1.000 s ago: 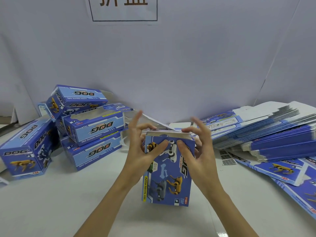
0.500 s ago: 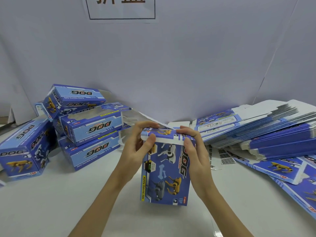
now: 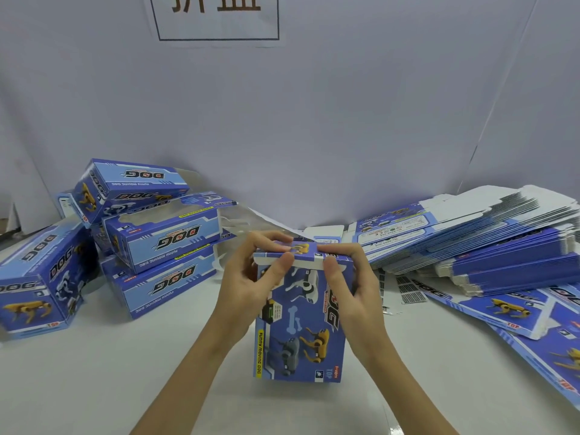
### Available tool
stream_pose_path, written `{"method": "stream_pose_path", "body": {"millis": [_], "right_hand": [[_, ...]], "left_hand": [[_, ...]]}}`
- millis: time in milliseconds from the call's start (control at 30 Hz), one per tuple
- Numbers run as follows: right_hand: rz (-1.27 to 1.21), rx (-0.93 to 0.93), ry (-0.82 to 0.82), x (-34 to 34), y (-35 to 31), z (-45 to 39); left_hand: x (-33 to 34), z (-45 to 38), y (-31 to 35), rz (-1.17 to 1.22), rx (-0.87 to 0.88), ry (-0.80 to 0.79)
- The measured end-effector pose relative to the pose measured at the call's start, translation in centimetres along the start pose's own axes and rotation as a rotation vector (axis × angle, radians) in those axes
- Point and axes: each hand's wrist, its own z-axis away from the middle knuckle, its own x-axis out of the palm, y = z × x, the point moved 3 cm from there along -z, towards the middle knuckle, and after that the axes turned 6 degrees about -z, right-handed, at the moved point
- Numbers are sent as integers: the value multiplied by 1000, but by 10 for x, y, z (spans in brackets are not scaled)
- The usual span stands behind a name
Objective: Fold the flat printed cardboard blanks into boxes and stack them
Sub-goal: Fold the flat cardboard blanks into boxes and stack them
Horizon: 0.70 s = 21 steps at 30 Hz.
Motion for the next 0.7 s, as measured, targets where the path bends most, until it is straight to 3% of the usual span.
{"method": "stream_pose_path", "body": {"millis": [167, 333, 533, 700], "right_hand": [[-56, -27, 134, -6, 1, -2], [-159, 52, 231, -16, 8, 0], [-79, 59, 78, -13, 11, 0], [-10, 38, 89, -13, 14, 2]], "left_hand": [[2, 3, -5, -266, 100, -59], [7, 9, -7, -1018, 392, -39], [7, 8, -5, -1067, 376, -13], [16, 12, -4, -1129, 392, -71]]}}
